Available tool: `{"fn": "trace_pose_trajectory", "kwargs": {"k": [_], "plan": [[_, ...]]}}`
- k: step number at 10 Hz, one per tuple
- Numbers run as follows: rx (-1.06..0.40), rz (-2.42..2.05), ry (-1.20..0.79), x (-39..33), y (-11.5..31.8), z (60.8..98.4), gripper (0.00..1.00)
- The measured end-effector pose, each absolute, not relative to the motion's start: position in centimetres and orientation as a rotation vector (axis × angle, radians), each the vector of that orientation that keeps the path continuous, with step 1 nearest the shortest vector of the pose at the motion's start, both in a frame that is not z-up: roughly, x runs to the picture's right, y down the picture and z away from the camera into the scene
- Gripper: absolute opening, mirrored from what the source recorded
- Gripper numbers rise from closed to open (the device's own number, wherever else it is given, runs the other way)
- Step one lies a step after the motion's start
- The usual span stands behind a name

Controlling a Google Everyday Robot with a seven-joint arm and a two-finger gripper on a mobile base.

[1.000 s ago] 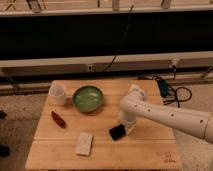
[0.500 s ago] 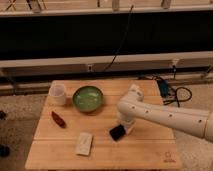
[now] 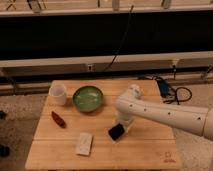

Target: Place the eraser on the white sponge

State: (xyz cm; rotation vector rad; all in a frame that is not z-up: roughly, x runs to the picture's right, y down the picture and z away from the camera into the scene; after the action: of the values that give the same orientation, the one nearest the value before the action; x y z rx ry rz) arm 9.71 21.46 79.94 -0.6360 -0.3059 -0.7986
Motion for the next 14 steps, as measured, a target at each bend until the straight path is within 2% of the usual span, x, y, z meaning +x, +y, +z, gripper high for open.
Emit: {"fn": "trace_pose_trajectory", "kwargs": {"k": [7, 14], "plan": [[-0.634, -0.912, -0.299, 7.0, 20.5, 78.1, 0.0], [-0.613, -1.053, -0.302, 0.5, 20.6, 75.5, 0.0]]}}
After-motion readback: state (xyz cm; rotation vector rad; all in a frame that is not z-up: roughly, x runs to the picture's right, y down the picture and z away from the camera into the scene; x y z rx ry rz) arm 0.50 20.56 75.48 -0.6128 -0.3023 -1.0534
